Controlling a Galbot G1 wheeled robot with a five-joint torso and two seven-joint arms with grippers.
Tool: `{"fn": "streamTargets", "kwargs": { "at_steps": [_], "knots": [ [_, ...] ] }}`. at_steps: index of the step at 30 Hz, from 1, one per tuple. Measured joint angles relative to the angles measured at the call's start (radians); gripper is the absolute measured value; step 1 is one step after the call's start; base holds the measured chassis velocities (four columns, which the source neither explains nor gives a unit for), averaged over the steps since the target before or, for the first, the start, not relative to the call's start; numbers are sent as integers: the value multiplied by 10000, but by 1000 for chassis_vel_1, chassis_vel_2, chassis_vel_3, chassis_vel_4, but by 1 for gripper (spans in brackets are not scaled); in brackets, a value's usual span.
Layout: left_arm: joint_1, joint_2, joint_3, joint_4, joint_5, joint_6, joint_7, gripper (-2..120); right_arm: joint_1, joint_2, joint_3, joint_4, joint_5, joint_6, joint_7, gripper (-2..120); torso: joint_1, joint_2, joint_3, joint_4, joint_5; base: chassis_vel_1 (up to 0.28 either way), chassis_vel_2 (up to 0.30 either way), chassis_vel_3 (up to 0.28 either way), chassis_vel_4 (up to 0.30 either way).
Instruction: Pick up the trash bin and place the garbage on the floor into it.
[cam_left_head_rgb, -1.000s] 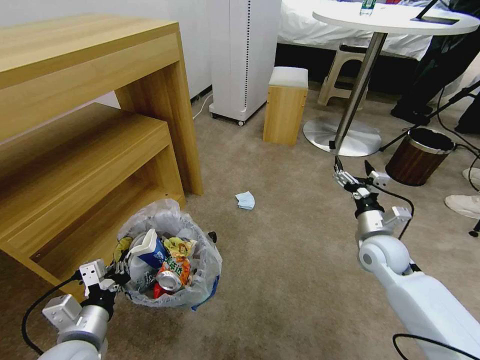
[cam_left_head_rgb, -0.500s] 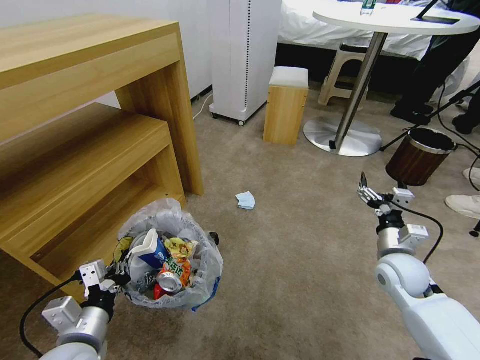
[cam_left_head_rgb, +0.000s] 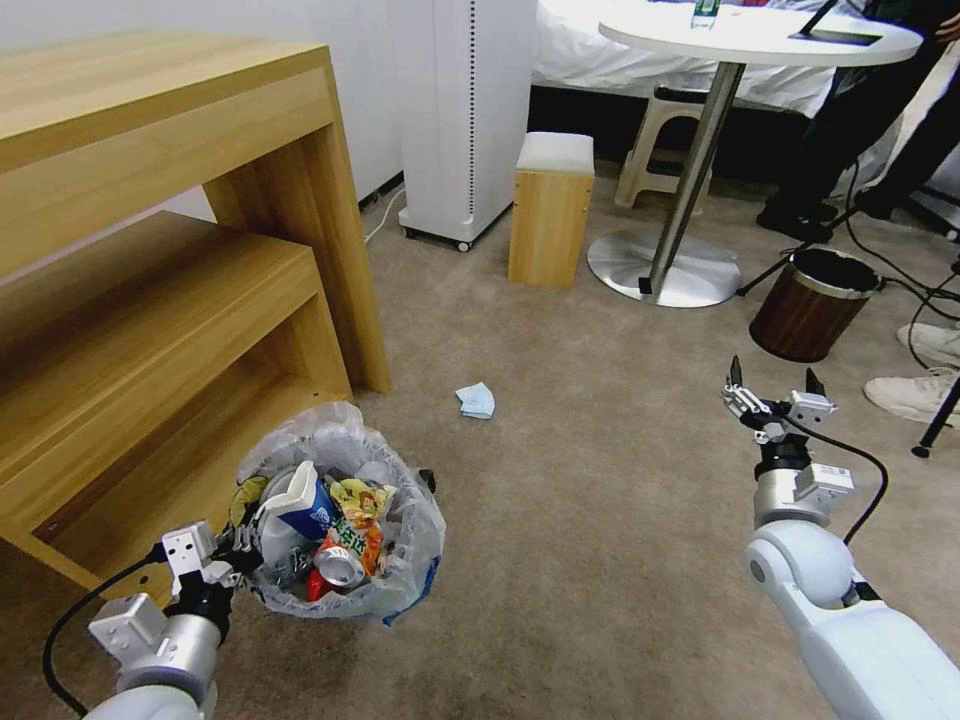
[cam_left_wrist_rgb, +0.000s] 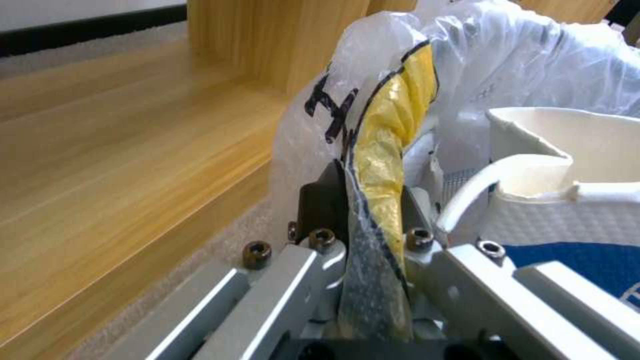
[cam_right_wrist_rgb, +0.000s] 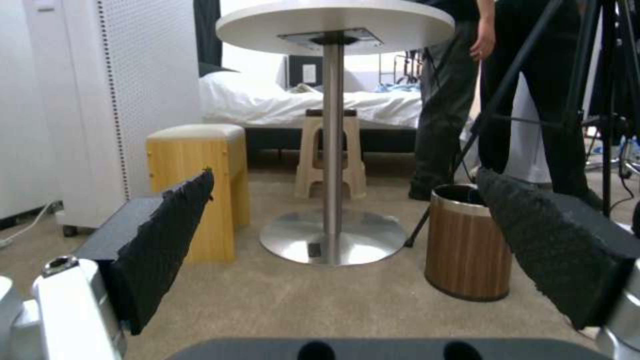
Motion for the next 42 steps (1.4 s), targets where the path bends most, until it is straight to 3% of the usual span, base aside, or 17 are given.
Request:
{"fn": "streamTargets", "kwargs": {
  "at_steps": [19, 42],
  "knots": [
    [-34, -43, -106, -31, -195, 0, -70, 3, 110, 67, -96, -176, 42, 297, -516, 100, 0, 0, 0, 0, 0, 0, 0, 0, 0],
    [50, -51, -186, -96, -247, -32, -79, 3, 116, 71, -253, -229, -55, 448, -739, 100, 0, 0, 0, -2, 0, -90, 87, 87, -87]
  ]
}}
